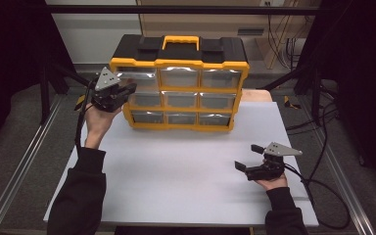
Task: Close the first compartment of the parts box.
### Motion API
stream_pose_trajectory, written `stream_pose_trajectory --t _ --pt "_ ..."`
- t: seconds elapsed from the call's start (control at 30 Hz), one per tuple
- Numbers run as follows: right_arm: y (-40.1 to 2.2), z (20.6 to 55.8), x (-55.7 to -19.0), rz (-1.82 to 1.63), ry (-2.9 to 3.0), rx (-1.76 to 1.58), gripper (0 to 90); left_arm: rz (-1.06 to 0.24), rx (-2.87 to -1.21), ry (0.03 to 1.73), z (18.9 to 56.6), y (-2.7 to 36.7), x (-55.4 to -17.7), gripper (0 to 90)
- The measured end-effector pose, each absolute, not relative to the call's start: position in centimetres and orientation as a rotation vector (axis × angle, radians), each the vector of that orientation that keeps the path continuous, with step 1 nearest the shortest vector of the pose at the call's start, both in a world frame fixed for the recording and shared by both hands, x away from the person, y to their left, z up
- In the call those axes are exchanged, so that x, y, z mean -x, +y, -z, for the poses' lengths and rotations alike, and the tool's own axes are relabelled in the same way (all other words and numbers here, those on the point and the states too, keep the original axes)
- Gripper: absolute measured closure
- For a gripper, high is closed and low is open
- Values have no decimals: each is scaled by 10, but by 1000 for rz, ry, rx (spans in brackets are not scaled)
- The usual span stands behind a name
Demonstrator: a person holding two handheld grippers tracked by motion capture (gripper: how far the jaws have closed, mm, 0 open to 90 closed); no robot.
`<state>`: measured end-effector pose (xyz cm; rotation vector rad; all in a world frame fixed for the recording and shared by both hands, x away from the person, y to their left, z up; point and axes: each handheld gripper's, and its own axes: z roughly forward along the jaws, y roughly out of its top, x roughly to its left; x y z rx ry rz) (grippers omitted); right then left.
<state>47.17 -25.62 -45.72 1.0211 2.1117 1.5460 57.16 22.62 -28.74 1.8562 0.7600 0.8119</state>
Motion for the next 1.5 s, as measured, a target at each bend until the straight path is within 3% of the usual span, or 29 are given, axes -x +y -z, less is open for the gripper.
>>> stream_pose_trajectory --t 1.37,1.5 --pt "-257 457 -472 -1554 2108 -1022 2 -832 -1843 824 293 227 -588 898" --pt "-257 456 -472 -1555 2105 -1022 2 -812 -1837 830 292 227 -583 861"
